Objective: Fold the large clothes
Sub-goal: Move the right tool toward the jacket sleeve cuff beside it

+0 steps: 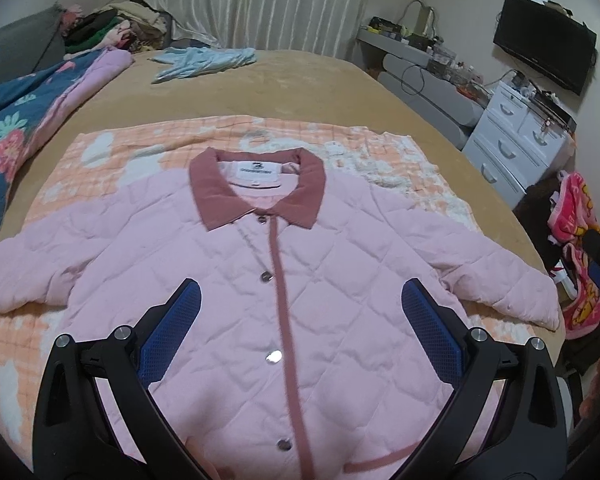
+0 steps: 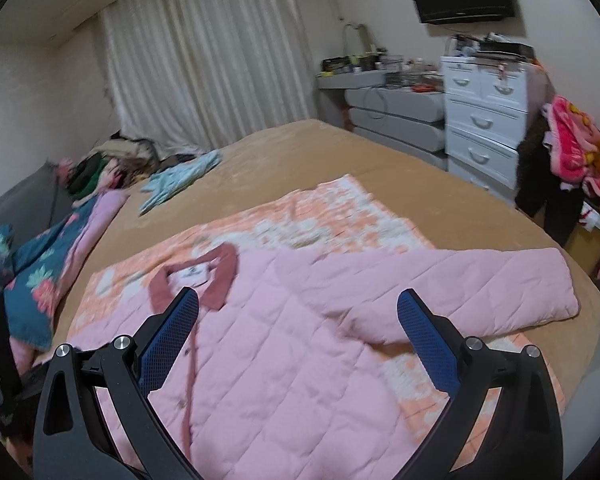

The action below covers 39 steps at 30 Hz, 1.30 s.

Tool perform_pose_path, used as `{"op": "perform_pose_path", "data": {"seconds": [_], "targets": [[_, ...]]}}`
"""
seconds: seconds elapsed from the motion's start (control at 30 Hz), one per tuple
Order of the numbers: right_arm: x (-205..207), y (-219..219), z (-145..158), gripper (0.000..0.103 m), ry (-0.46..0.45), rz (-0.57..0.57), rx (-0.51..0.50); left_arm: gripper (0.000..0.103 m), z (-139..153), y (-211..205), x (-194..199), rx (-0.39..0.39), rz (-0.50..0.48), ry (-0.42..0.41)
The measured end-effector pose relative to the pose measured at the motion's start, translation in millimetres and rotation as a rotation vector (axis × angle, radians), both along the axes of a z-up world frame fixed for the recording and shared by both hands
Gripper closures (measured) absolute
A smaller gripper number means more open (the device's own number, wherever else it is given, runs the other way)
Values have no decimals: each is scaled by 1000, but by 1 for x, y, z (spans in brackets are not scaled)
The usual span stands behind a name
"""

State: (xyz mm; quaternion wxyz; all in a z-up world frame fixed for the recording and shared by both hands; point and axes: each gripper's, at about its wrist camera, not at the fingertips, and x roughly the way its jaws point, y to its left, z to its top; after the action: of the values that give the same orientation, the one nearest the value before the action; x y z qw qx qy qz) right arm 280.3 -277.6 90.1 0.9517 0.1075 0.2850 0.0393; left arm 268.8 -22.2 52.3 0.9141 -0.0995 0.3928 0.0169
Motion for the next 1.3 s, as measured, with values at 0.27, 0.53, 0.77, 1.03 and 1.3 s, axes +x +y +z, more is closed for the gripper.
{"op": "perform_pose_path", "data": {"seconds": [0.27,0.53,0.77,1.03,1.3], "targets": [[37,-51,-4,4,-4,-130,40,9,-9,-31,38,17,-56,32],[59,-111,-28,4,18,-302,85,9,-19,-64,69,12,-119,41],[68,-167,-70,4,77,-450,123,9,-41,-92,93,-11,-172,75],[73,-217,-123,4,172,-589,194,9,-67,-109,109,31,-168,104],[70,-258,-168,4,265,-697,326,9,-88,-117,123,9,-162,131]]}}
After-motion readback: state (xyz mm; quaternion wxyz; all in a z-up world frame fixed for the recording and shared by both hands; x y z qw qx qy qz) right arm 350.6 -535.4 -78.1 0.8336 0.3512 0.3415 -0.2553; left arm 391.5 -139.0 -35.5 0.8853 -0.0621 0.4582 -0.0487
